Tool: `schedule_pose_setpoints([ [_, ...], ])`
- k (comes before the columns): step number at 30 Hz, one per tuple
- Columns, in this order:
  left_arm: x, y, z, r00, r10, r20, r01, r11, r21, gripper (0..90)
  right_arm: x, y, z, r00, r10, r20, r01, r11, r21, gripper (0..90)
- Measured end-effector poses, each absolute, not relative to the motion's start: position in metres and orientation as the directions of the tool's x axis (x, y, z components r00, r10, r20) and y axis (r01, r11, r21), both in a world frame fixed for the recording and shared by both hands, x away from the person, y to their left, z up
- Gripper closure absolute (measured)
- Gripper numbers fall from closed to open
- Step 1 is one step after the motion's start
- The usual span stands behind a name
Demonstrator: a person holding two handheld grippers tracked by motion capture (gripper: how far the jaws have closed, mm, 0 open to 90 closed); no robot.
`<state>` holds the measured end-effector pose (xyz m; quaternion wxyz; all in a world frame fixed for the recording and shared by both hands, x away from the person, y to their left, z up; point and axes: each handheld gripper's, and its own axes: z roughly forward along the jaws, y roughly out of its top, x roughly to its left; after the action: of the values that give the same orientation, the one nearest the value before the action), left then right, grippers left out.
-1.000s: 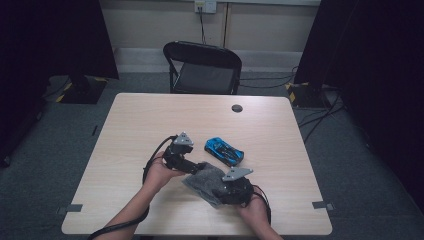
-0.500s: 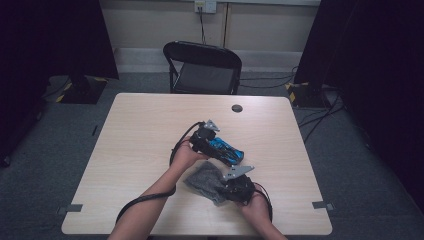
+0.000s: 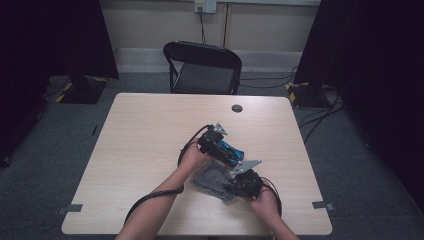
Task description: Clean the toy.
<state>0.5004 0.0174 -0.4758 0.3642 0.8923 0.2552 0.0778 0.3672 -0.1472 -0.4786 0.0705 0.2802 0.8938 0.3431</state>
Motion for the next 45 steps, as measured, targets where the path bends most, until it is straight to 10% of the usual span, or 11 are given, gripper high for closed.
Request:
schedule_pose_setpoints([
  [45, 0.506, 0.028, -0.476, 0.857, 0.509, -0.085, 0.417, -0.585, 0.695, 17.2, 0.4, -0.224, -0.47, -0.732, 0.681, 0.027, 0.569, 0.588, 0.575, 76.2],
])
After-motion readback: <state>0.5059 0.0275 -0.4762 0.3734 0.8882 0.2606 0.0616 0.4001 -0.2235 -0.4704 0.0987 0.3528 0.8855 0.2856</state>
